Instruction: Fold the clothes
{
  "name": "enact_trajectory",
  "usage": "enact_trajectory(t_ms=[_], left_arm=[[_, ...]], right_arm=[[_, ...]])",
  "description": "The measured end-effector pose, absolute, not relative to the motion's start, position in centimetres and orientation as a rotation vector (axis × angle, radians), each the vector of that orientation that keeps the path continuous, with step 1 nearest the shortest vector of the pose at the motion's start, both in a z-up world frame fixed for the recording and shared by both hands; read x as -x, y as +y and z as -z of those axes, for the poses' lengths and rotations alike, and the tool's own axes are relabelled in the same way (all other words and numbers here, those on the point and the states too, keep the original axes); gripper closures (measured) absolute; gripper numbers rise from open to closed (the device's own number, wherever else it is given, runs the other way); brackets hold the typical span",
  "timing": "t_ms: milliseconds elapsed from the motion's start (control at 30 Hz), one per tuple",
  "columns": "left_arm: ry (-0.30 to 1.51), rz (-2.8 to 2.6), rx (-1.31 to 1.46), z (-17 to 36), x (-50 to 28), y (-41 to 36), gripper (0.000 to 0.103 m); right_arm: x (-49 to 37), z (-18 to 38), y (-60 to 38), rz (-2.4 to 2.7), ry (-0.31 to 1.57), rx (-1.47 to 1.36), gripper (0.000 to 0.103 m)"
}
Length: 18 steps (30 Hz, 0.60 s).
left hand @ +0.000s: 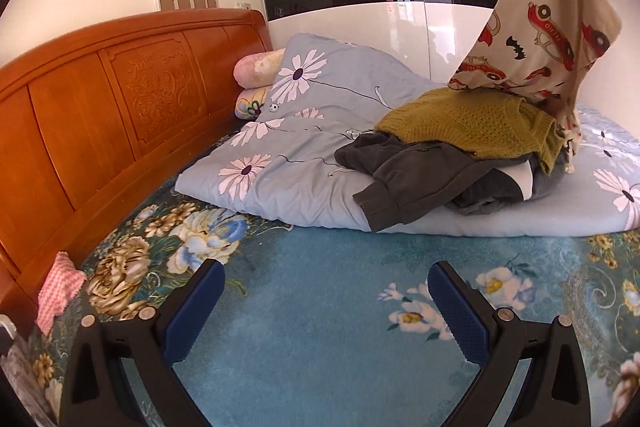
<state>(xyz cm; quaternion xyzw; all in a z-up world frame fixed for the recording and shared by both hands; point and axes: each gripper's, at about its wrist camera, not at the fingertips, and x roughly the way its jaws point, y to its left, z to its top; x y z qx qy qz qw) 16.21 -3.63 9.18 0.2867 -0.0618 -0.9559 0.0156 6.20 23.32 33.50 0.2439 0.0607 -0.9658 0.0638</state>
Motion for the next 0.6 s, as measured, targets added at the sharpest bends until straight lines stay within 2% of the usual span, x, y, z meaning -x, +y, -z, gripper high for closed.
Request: enact_trajectory(t_ms=[200, 333, 467, 600], left_arm=[[-0.012, 3.026, -0.970, -10.7, -19.7, -4.2, 0.000], [0.154, 3.061, -1.063, -10.9, -20.6, -3.9, 0.000], [0.309, 3.075, -1.220, -10.0, -20.5, -2.5, 0.000], [0.403, 3.071, -1.395, -8.4, -20.5, -0.4, 0.000]], right_arm=[[-16.5, -36.7, 23.9, 2.825, 0.305, -0.654, 0.099], [-23.5, -34.2, 25.7, 2.779, 0.431, -0.757, 0.099], [-28.6, -27.2, 29.0, 2.734, 0.471, -1.051, 0.099], [-31.4, -18.5, 34.1, 2.732, 0.356, -1.390, 0.099]])
